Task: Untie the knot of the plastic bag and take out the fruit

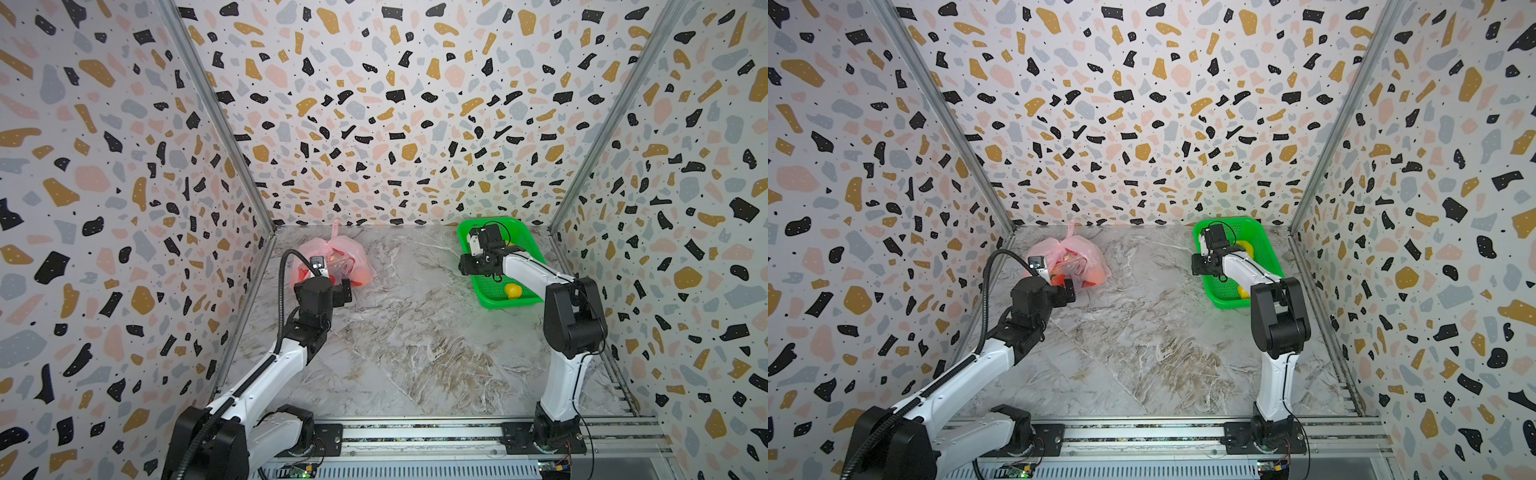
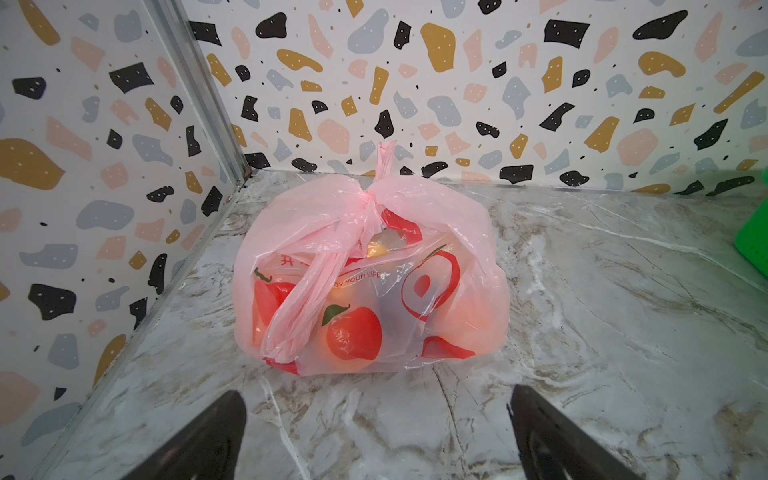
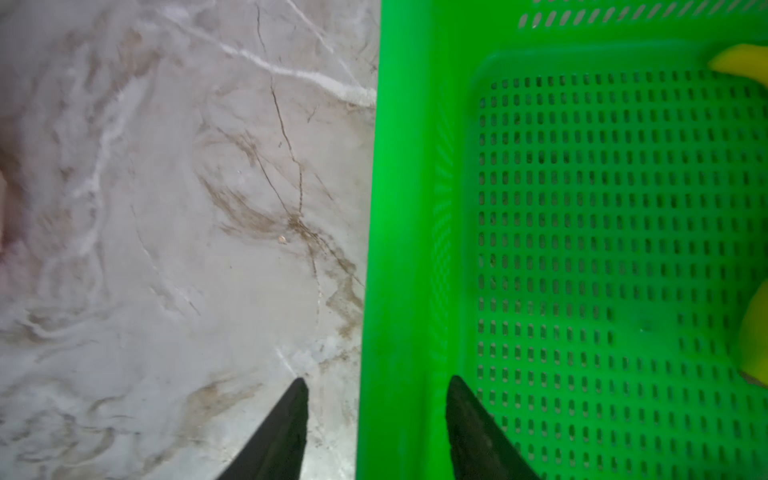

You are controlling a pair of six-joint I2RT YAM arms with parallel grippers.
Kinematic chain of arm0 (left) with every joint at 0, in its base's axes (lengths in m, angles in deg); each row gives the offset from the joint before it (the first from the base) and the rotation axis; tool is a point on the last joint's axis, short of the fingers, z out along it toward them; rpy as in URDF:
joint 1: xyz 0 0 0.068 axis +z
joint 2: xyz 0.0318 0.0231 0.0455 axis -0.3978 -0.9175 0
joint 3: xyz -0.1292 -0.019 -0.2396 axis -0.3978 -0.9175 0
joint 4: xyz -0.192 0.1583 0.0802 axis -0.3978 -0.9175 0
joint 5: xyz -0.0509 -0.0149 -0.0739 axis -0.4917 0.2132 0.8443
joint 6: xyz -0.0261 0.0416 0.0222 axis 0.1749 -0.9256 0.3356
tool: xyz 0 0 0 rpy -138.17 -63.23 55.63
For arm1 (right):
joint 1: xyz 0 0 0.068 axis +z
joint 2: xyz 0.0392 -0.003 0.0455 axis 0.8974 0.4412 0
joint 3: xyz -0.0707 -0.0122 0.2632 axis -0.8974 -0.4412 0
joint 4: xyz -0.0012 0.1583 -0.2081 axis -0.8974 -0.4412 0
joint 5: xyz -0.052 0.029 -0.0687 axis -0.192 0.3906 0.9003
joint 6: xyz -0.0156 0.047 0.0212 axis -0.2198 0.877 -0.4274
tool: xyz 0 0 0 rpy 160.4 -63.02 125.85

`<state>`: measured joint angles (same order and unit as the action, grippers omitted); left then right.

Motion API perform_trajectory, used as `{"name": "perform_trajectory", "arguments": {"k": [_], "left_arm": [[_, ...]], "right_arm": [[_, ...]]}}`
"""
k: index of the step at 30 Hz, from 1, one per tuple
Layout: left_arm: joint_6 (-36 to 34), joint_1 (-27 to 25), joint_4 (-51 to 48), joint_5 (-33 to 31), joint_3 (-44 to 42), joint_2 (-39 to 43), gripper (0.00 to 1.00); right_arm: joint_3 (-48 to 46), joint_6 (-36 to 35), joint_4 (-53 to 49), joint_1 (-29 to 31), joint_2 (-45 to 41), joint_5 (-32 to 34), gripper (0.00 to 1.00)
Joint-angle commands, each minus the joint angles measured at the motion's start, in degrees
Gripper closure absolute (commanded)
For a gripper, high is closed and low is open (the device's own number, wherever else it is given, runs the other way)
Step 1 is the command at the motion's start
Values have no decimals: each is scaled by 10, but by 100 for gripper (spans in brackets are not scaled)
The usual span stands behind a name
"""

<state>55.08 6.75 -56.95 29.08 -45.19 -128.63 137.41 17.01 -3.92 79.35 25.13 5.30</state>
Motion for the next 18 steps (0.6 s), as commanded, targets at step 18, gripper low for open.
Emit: {"name": "perform_trajectory", "arguments": {"k": [18], "left_arm": [[-39,209,-235,89,394,-291,3]], "right_arm": [[-115,-11,-17,46,-236,-62,26]]}}
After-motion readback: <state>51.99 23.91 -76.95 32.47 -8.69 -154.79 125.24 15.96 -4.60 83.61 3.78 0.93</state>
